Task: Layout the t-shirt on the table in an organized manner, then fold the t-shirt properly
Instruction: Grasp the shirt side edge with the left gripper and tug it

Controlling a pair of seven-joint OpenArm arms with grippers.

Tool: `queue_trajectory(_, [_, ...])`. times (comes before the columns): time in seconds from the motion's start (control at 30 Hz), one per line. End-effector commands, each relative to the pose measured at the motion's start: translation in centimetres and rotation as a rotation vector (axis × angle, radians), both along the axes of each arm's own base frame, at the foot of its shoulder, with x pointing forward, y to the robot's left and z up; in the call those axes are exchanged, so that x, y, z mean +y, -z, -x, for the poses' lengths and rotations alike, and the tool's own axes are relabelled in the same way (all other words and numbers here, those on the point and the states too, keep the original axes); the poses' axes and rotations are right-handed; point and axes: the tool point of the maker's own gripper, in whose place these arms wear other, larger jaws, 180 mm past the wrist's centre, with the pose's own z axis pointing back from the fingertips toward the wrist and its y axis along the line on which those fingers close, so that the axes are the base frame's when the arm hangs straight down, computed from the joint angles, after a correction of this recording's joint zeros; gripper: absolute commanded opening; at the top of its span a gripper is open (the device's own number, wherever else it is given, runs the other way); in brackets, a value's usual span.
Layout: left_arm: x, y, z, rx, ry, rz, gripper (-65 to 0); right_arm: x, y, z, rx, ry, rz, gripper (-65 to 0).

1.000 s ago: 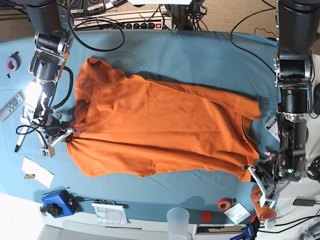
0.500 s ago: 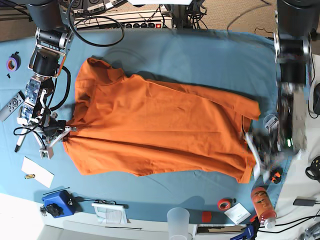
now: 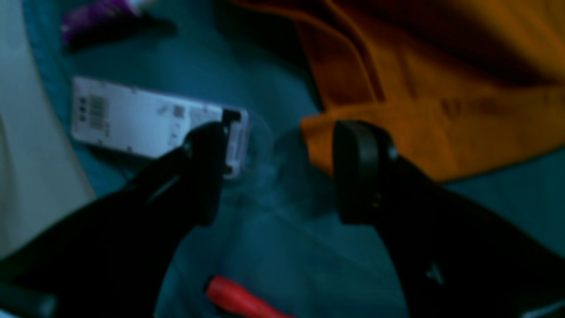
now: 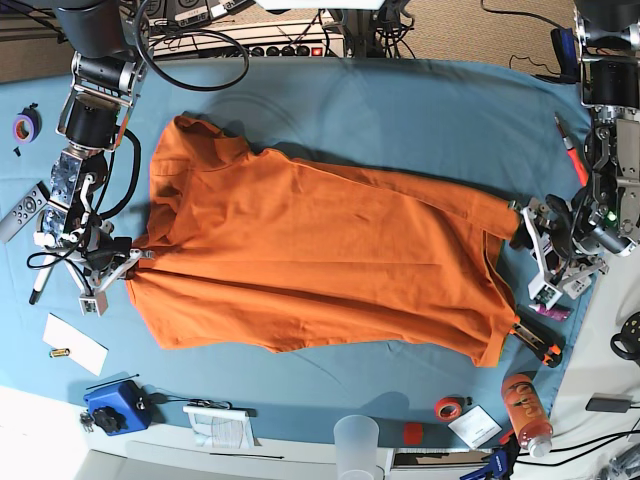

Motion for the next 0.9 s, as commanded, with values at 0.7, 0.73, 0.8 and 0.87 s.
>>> queue_trajectory(0.7, [-2.2, 3.1, 0.3, 0.039, 0.134, -0.011, -25.3, -0.8, -2.3, -1.3, -0.062, 0.007, 0.018, -56.8])
queue_trajectory(0.73, [-1.9, 3.0, 0.1, 0.034, 0.115, -0.014, -25.3, -0.8, -2.3, -1.3, -0.062, 0.007, 0.018, -56.8])
queue_trajectory(0.8, [-1.3, 3.1, 0.1, 0.034, 0.097, -0.045, -25.3, -0.8, -2.3, -1.3, -0.062, 0.007, 0.018, -56.8])
queue_trajectory(0.87, [-0.9, 3.3, 0.2, 0.047, 0.094, -0.066, -26.7, -0.8, -2.3, -1.3, -0.062, 0.007, 0.017, -56.8])
